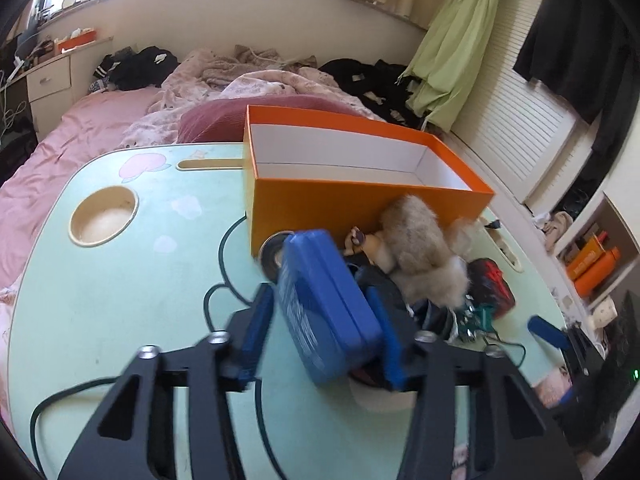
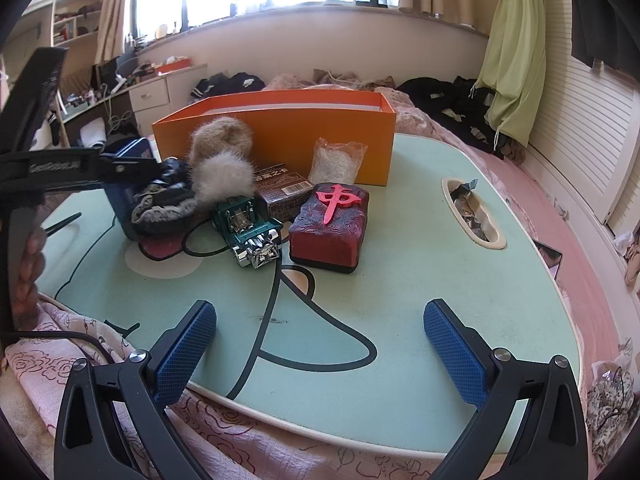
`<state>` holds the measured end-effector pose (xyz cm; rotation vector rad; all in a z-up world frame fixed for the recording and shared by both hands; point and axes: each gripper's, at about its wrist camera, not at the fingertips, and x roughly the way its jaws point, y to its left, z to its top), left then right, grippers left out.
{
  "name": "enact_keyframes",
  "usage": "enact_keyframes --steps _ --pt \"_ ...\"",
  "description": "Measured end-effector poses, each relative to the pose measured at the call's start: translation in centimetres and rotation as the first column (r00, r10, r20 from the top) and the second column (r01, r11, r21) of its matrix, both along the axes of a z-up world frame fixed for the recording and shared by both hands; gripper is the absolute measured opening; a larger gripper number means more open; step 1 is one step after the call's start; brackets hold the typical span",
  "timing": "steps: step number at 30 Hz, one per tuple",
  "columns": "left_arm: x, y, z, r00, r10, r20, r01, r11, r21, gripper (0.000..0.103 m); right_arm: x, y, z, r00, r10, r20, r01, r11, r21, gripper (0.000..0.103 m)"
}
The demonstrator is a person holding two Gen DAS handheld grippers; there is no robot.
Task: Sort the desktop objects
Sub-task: 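Close the left gripper on the blue tin box beside the black cloth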
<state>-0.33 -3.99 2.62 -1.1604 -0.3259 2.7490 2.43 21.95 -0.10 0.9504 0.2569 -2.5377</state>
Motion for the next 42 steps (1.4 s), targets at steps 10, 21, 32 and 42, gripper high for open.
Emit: enact_keyframes --steps 10,21,32,42 --pt "0.1 -1.3 -0.3 0.997 0.075 -0.01 -0.075 0.997 -0.003 0.028 0.0 0.0 0.0 1.0 0.0 0.0 0.0 1.0 0.0 0.103" --pt "0.0 -1.4 0.0 0.996 0.082 -0.032 -0.084 0.995 -0.051 0.023 0.1 0.0 -0.1 1.0 0.001 0.002 -0.001 1.0 -0.001 0.103" --pt "3.0 -2.4 1.4 0.993 0.08 -0.089 -0.081 0.997 0.0 0.023 -5.7 -0.1 3.4 0.98 -0.101 0.169 0.128 0.979 -0.161 0.061" --pt "2.5 -1.6 0.9 0.994 0.076 -0.073 -0.078 0.997 -0.025 0.023 -6.5 -2.7 1.8 0.98 -0.135 0.149 0.132 0.991 0.034 0.038"
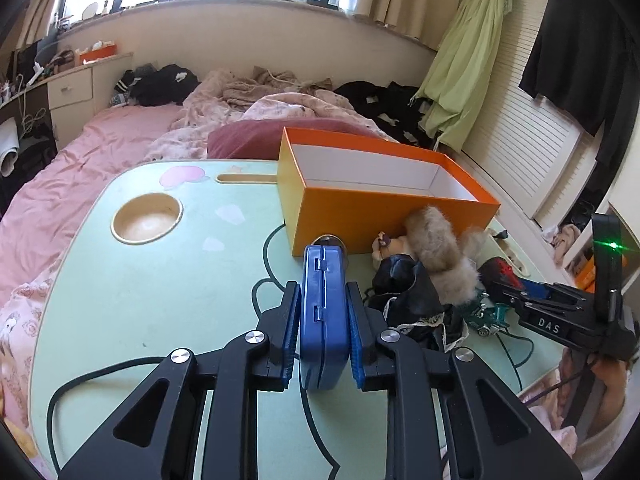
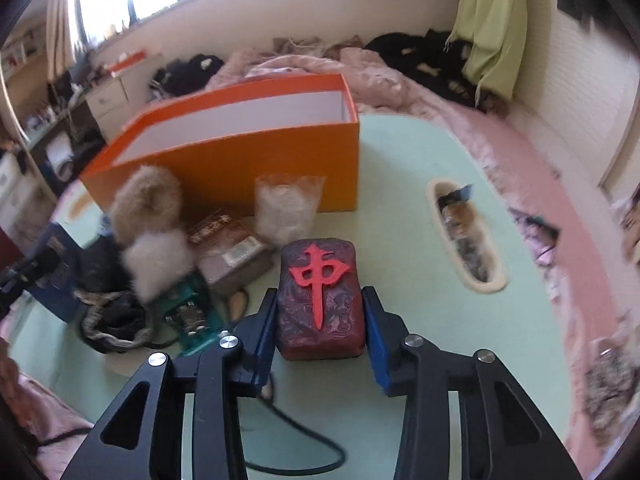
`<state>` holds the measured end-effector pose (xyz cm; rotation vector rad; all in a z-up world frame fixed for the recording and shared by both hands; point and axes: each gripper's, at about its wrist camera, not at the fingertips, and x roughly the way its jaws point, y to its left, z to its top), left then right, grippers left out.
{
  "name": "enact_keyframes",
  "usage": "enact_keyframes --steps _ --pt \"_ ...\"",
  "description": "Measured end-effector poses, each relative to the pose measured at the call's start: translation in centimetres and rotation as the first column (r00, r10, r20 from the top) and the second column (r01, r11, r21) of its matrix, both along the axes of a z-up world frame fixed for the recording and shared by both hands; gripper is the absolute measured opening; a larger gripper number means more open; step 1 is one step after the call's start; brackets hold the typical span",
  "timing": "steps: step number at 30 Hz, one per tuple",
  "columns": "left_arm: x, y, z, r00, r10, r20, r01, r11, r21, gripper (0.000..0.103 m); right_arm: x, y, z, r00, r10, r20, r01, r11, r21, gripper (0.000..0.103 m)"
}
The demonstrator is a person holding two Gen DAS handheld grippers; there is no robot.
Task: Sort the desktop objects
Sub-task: 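Lower the blue tin into the orange box while the right gripper places the red-character tile inside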
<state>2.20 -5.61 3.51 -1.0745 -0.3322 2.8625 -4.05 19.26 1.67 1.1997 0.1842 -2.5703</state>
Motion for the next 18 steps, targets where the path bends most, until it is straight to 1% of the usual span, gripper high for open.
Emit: enact_keyframes --steps 3,5,7,9,12,15,18 --pt "-0.5 0.2 -0.1 1.0 -0.003 0.005 0.003 1.0 -0.016 0.023 0.6 0.5 -0.4 1.0 0.001 -0.014 -0.001 1.0 -0.011 0.038" --pt "-1.3 0.3 -0.9 0.998 0.008 0.055 -0.007 1.0 -0.026 0.023 0.9 0.7 -0.4 1.0 0.002 -0.022 -0.002 1.0 -0.021 0.038" --pt "-1.7 0.2 -1.8 0.997 0.005 0.077 -0.005 1.0 -0.004 0.023 1.0 0.8 -0.5 1.0 0.003 -0.025 -0.004 0.999 -0.034 0.038" --pt "-2.0 0.4 -2.4 0.995 -0.005 0.101 0.006 1.0 -0.013 0.022 1.1 0.8 -0.5 0.999 0.005 -0.033 -0.007 0.999 -0.038 0.038" --pt "-2.0 1.0 -2.4 0.996 -0.009 0.09 0.014 0.999 -0.05 0.022 1.3 1.2 -0.5 0.999 0.008 -0.039 -0.01 0.999 -0.048 0.038" --pt "-1.2 1.0 -1.5 0.999 -0.019 0.041 0.021 0.999 -0.045 0.022 1.4 1.8 0.0 0.999 0.006 -0.04 -0.01 0.994 -0.104 0.038" --pt "-0.2 0.6 0.3 1.0 -0.024 -0.014 0.023 0.999 -0.029 0.022 1.9 2.4 1.4 0.997 -0.002 -0.08 -0.009 0.991 -0.13 0.038"
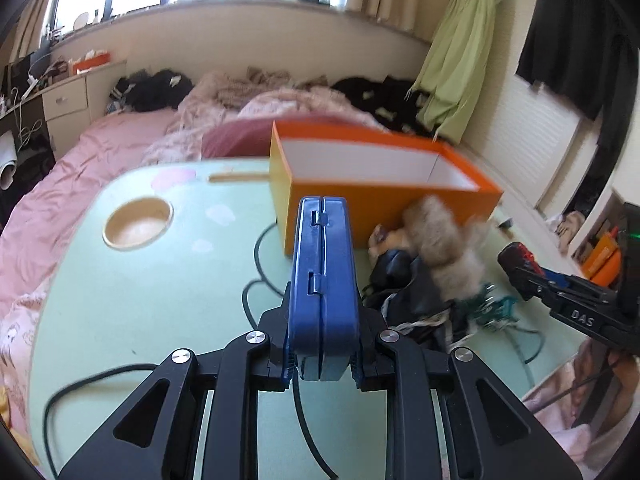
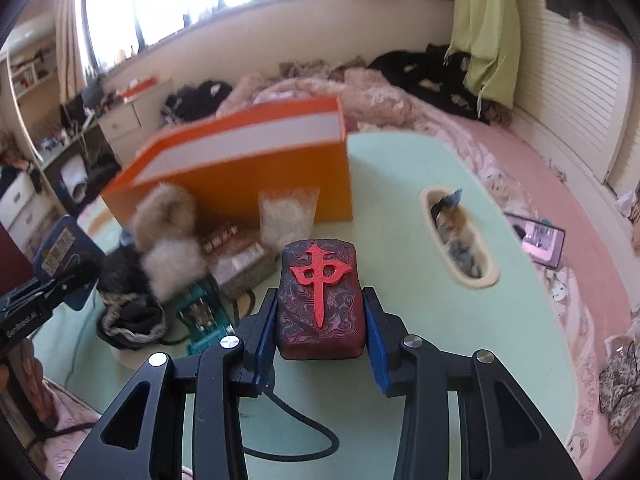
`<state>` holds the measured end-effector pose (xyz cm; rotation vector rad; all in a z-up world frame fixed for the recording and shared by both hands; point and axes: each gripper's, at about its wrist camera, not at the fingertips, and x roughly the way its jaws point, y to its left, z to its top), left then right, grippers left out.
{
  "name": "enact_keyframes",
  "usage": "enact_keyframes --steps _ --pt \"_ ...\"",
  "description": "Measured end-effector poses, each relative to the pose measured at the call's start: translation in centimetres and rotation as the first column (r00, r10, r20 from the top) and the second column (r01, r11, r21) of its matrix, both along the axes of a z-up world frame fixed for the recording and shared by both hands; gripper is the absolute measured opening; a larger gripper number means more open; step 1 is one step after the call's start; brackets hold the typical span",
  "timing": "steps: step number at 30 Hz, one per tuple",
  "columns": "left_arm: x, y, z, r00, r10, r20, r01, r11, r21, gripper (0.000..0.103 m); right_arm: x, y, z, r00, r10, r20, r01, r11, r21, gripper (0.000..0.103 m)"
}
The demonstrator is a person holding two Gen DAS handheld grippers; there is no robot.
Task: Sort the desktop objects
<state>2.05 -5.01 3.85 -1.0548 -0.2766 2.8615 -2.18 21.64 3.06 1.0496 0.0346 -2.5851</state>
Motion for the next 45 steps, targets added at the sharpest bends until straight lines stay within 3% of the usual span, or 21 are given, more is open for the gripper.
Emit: enact_keyframes --steps 5,10,14,18,21,22,24,26,29,32,35,42,45 --pt "-0.4 -0.5 3.2 0.999 -0.007 -0.05 0.009 0.999 0.05 0.022 -1.0 -0.3 3.7 0.998 0.041 -0.048 -0.043 0.999 -0.03 0.038" --pt "-5.5 0.5 5.7 0.999 -0.033 -0.038 0.035 0.998 0.057 0.022 -5.4 -3.0 7.7 0.99 0.089 -0.106 -0.094 0.995 -0.042 0.038" --pt "-11.2 1.7 4.6 0.999 -0.04 0.034 0.038 0.999 0.033 0.022 -10.2 -5.6 6.7 0.995 0.1 -0.029 -0.1 0.995 -0.005 0.038" --pt "-16.1 2.2 1.4 0.978 -0.024 0.206 0.023 1.0 0.007 0.022 -13.9 -7.7 3.7 0.992 0.093 0.083 -0.097 0.994 0.044 0.038" --pt "-16.8 2.1 1.2 0.986 0.02 0.168 -0.016 0.999 -0.028 0.025 -15.0 -8.1 2.6 0.991 0.092 0.095 -0.1 0.992 0.078 0.039" --pt "-16.8 2.0 1.3 0.986 0.024 0.164 -0.021 1.0 -0.022 0.028 -15.0 -8.0 2.7 0.991 0.096 0.091 -0.102 0.993 0.061 0.04" --pt "-16.3 1.6 1.7 0.989 0.021 0.15 -0.024 0.999 0.021 0.035 -14.4 -7.3 3.3 0.995 0.081 0.065 -0.082 0.996 0.022 0.058" --pt "-15.3 1.1 2.5 0.994 0.004 0.108 -0.012 0.998 0.069 0.047 -13.3 -6.4 4.3 0.997 0.073 0.018 -0.072 0.997 -0.015 0.066" --pt "-12.8 0.3 4.0 0.999 0.029 0.041 -0.032 0.996 0.087 0.062 -11.1 -4.6 5.9 0.997 0.063 -0.043 -0.065 0.997 -0.047 0.069" --pt "-9.6 0.0 4.6 1.0 0.023 0.008 -0.024 0.997 0.069 0.066 -8.2 -2.8 6.3 0.997 0.061 -0.053 -0.065 0.995 -0.075 0.072" --pt "-6.6 0.2 4.1 0.999 0.004 0.038 -0.006 1.0 0.027 0.074 -5.0 -1.2 4.9 0.997 0.07 -0.017 -0.071 0.995 -0.075 0.076" --pt "-1.1 2.0 -0.4 0.989 -0.01 0.15 0.017 0.999 -0.05 0.075 1.4 -0.5 0.2 0.986 0.156 0.063 -0.155 0.988 -0.021 0.076" --pt "-0.5 2.7 -2.4 0.979 -0.039 0.202 0.047 0.998 -0.036 0.076 3.0 -0.8 -1.1 0.983 0.17 0.062 -0.172 0.985 0.013 0.076"
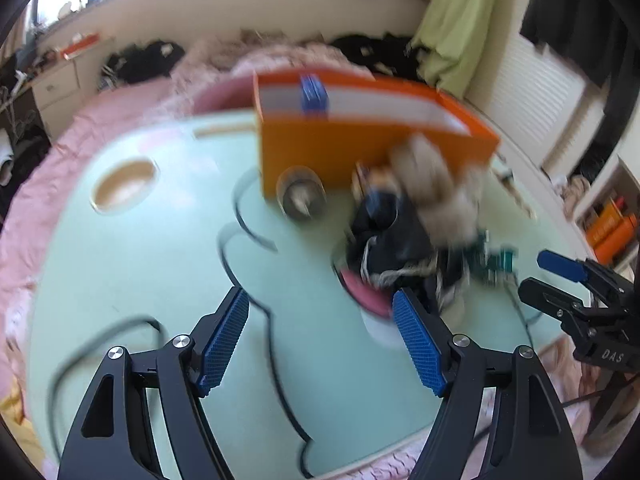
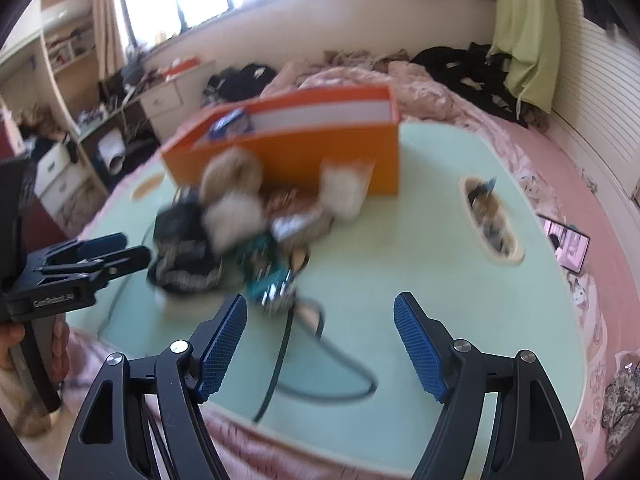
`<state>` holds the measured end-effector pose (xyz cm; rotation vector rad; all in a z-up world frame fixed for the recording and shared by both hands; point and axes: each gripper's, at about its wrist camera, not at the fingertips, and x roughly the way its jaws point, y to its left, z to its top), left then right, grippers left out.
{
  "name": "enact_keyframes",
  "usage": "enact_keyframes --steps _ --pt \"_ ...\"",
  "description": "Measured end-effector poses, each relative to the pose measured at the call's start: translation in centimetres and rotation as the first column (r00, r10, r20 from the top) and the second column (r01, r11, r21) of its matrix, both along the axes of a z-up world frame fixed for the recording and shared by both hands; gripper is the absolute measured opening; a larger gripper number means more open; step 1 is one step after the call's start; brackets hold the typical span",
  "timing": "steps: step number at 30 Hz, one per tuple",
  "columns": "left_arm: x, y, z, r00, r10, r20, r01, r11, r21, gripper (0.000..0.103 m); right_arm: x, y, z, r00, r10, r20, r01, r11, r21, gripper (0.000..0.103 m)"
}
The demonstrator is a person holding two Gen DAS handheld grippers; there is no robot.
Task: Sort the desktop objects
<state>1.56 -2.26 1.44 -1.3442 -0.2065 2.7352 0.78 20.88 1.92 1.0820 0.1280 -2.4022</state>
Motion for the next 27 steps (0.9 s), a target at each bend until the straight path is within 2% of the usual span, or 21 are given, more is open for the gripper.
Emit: enact_keyframes --steps 2,3,5,6,7,27 --pt "0.4 1.1 -0.6 1.0 -0.006 -0.023 0.004 0.997 -0.082 0.08 1.0 -0.1 -0.8 0.998 -0.005 -0.06 0.006 1.0 0.024 0.077" --pt "0.3 1.6 -0.8 1.0 -0.02 -0.019 0.018 0.992 -0.121 0.081 1.5 -0.4 -1.3 0.995 -0.012 -0.102 0.018 0.998 0.053 0.082" --pt "0.3 2.0 -1.0 0.999 -0.045 -0.028 0.042 0.991 -0.123 0.093 1.8 -1.1 -1.9 0.989 -0.018 -0.143 0.031 0.996 0.089 0.094" --pt "0.3 2.1 -1.1 0.998 -0.052 -0.027 0.048 0.991 -0.127 0.096 1.7 -1.3 -2.1 0.99 -0.012 -0.138 0.022 0.997 0.077 0.1" --pt "0.2 2.2 -1.2 0.998 -0.059 -0.019 0.056 0.991 -0.125 0.103 1.7 -1.4 -2.2 0.99 -0.007 -0.14 0.019 0.996 0.083 0.101" --pt "0.5 2.4 -1.5 0.997 -0.069 -0.037 0.064 0.99 -0.123 0.103 1.7 -1.5 -2.2 0.988 -0.002 -0.155 0.013 0.998 0.069 0.103"
